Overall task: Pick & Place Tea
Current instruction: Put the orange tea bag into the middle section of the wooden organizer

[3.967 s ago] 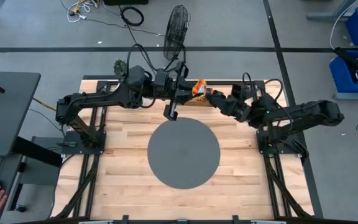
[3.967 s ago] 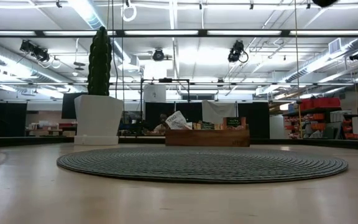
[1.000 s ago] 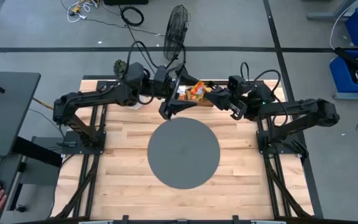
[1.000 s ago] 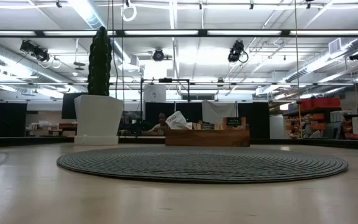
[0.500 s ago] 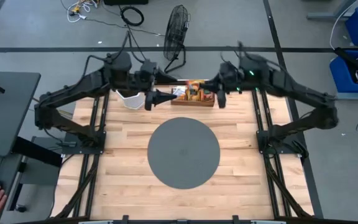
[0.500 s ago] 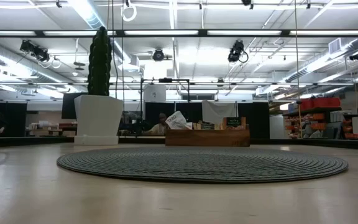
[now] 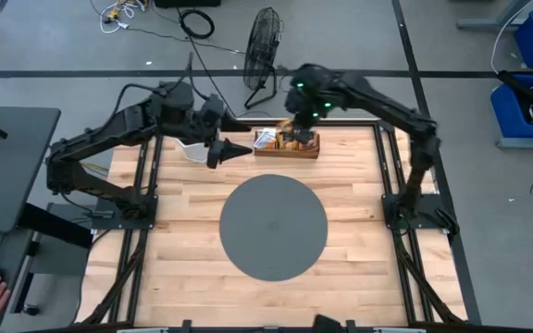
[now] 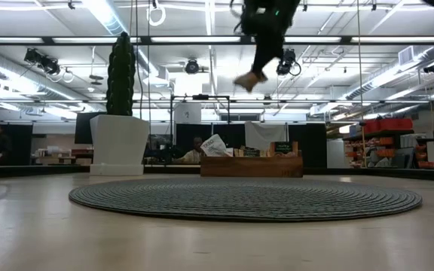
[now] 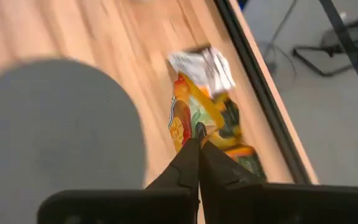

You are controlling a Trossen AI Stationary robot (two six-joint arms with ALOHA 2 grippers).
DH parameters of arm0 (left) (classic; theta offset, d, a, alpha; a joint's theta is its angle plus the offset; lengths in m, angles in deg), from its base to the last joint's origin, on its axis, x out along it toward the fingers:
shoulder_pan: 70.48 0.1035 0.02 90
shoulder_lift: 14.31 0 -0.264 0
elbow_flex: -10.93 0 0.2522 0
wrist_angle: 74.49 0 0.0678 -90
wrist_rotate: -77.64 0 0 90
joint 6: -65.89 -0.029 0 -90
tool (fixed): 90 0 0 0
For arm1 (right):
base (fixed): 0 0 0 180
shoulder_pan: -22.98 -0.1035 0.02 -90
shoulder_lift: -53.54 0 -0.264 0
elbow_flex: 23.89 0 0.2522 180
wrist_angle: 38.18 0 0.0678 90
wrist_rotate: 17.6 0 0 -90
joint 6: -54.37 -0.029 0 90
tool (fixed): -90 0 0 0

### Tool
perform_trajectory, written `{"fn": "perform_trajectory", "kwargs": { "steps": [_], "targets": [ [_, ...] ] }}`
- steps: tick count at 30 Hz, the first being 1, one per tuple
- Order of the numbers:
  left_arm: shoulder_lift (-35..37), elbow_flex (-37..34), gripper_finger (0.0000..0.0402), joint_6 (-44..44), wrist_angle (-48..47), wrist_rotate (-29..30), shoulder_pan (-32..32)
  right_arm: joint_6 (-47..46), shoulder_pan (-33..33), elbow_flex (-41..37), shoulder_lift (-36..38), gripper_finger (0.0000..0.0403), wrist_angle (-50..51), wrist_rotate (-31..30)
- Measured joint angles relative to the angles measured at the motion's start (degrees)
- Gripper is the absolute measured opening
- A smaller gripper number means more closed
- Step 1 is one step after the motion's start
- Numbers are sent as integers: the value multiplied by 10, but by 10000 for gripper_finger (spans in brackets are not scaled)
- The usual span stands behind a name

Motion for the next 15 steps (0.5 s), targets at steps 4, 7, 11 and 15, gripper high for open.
{"fn": "perform_trajectory", "kwargs": {
  "steps": [4, 7, 11, 15],
  "targets": [
    [-1, 0, 366, 1, -54, 4, 0, 39, 12, 15, -65, 0, 7, -26],
    [-1, 0, 366, 1, -97, 5, 0, 49, 27, 27, -114, 0, 8, -28],
    [-1, 0, 366, -11, -134, 5, 0, 57, 41, 45, -167, 0, 31, -33],
    [-1, 0, 366, -15, -160, 5, 0, 63, 43, 46, -198, 0, 51, -41]
  ]
}}
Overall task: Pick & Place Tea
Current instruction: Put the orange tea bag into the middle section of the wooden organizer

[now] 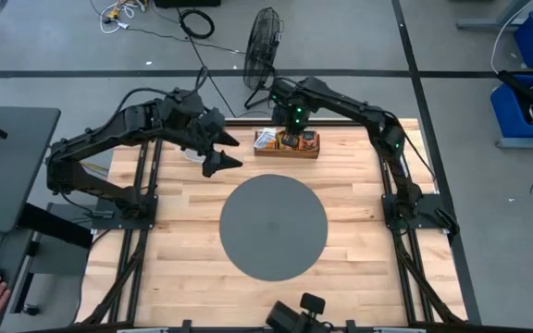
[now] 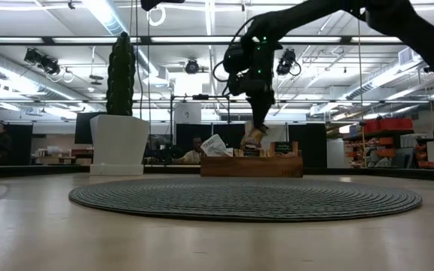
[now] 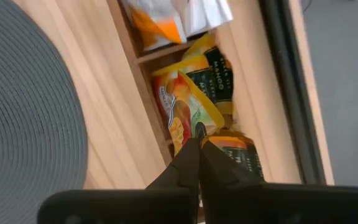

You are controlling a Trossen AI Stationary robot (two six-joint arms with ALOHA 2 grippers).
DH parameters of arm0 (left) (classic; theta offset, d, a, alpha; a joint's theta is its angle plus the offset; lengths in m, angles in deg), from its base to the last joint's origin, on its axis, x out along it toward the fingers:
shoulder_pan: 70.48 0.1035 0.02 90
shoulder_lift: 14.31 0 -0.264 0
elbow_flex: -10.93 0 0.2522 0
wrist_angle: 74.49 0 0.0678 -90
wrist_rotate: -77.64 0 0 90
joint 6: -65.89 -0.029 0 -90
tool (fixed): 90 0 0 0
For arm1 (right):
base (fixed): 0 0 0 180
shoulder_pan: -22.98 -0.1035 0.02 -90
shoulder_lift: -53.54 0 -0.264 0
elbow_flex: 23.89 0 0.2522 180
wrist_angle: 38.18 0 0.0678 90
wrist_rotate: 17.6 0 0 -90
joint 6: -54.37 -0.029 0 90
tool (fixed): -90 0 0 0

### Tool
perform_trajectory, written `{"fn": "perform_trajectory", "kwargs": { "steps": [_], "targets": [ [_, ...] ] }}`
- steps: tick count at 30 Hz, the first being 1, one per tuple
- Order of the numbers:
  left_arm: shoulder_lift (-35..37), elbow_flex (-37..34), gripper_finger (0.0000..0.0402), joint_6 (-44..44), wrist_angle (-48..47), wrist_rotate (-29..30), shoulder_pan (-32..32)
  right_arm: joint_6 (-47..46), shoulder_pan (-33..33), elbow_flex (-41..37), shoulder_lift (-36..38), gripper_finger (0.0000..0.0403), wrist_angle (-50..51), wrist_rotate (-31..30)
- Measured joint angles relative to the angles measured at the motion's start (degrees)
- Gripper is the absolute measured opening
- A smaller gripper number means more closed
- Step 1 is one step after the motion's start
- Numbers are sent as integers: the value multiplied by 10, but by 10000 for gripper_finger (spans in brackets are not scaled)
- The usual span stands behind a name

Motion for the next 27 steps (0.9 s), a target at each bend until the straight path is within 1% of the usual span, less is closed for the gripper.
{"fn": "perform_trajectory", "kwargs": {
  "steps": [9, 17, 22, 25, 27],
  "targets": [
    [0, 0, 366, -16, -7, 0, 0, 11, 0, 0, -36, 0, -10, 0],
    [0, 0, 366, -16, -7, 21, 0, 16, 0, 0, -63, 0, -13, 0],
    [0, 0, 366, -16, -7, 23, 0, 17, -2, 1, -77, 0, -18, -1],
    [0, 0, 366, -16, -7, 23, 0, 19, -4, -2, -76, 2, -31, -6],
    [0, 0, 366, -16, -7, 23, 0, 24, -8, -2, -77, 10, -36, -19]
  ]
}}
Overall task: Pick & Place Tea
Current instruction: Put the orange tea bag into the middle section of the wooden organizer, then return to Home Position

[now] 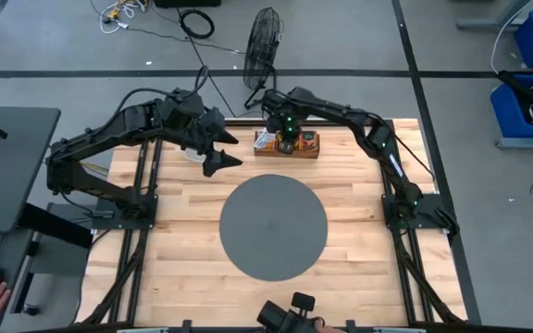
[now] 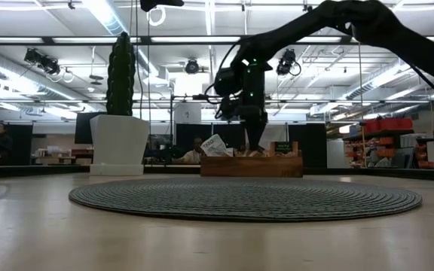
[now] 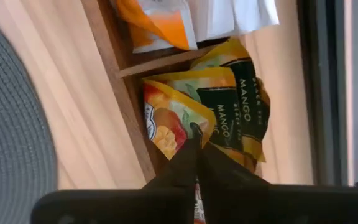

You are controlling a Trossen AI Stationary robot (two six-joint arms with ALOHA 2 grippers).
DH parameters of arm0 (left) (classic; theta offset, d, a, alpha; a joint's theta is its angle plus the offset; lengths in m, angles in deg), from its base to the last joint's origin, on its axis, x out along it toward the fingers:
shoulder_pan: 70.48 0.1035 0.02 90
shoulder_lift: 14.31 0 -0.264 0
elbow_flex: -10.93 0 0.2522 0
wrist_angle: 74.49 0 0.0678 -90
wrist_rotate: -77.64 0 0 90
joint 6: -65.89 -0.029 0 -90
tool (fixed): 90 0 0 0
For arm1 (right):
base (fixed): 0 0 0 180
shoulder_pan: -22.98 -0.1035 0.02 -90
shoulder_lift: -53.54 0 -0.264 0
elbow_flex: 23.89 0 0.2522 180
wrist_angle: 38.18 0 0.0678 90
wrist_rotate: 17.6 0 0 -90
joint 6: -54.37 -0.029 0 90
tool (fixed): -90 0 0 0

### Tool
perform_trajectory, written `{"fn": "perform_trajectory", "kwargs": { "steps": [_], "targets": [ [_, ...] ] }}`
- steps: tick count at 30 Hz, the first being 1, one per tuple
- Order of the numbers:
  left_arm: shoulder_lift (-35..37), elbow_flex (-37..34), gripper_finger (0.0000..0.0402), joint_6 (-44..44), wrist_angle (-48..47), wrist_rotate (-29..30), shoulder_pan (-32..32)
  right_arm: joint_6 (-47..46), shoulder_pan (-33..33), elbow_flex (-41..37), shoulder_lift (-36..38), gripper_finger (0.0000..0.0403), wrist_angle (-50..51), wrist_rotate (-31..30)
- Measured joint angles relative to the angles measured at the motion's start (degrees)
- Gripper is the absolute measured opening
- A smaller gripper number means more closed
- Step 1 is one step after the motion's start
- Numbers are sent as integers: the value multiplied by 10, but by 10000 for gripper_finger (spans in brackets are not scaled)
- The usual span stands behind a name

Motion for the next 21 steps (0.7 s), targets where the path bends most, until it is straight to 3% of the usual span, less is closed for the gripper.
{"fn": "perform_trajectory", "kwargs": {
  "steps": [14, 21],
  "targets": [
    [0, 0, 366, 1, 0, 10, 0, 10, -11, 2, 2, 166, -28, -41],
    [0, 0, 366, 1, 0, 11, 0, 11, -11, 2, 16, 219, -22, -41]
  ]
}}
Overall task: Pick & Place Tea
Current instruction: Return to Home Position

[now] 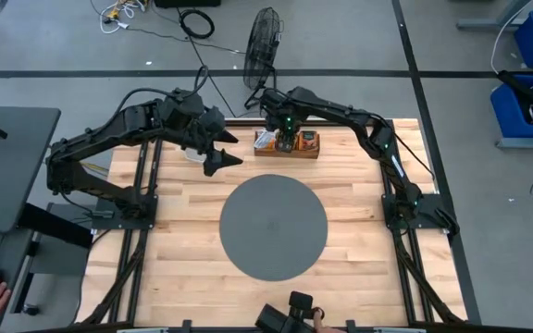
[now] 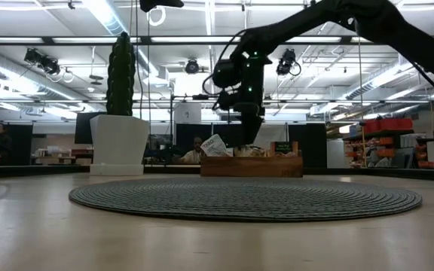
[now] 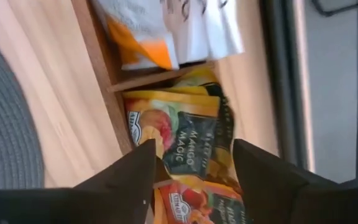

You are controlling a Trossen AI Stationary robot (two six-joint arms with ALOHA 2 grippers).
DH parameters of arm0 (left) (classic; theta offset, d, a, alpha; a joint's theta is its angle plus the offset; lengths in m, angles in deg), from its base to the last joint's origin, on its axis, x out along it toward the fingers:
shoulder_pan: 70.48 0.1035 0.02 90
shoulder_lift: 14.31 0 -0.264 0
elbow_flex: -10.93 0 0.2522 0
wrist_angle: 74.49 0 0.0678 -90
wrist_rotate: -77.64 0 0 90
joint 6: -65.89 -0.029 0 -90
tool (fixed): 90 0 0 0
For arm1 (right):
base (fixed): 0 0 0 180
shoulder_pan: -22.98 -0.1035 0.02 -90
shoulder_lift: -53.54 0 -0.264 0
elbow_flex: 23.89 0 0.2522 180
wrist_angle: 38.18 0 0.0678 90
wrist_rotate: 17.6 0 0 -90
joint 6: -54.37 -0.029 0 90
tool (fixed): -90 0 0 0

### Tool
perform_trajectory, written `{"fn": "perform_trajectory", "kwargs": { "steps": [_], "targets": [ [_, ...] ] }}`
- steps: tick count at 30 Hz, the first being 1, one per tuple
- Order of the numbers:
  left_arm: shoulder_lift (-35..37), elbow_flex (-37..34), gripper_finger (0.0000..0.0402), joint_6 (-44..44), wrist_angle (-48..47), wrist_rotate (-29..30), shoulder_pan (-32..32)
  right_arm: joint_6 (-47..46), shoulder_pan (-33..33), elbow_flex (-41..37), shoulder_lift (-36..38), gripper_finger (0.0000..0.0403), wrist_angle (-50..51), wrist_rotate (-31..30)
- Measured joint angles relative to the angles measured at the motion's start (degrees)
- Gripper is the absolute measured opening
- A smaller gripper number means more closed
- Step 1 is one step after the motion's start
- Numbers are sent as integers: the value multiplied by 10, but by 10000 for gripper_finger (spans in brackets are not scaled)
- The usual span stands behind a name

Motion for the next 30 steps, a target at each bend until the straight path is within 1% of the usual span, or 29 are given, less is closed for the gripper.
{"fn": "perform_trajectory", "kwargs": {
  "steps": [3, 4, 7, 9, 13, 18, 21, 22, 26, 30],
  "targets": [
    [0, 0, 366, -1, 0, 2, 0, 9, 0, 0, 20, 228, -6, 8],
    [0, 0, 366, -1, 0, 4, 0, 18, 0, 0, 27, 229, -9, 24],
    [0, 0, 366, -1, 0, 7, 0, 61, 0, 0, 48, 222, -29, 98],
    [0, 0, 366, -1, -2, 7, 0, 94, -4, 0, 58, 214, -53, 127],
    [0, 0, 366, -1, -25, 7, 0, 129, -12, 2, 58, 203, -82, 133],
    [0, 0, 366, 1, -70, 11, 0, 153, -20, 2, 49, 201, -130, 140],
    [0, 0, 366, 1, -80, 11, 0, 154, -19, 3, 49, 201, -186, 141],
    [0, 0, 366, 1, -78, 11, 0, 154, -17, 3, 49, 201, -191, 143],
    [0, 0, 366, 1, -78, 11, 0, 149, -2, 3, 47, 201, -184, 192],
    [0, 0, 366, 1, -78, 11, 0, 146, 6, 2, 39, 201, -174, 198]
  ]
}}
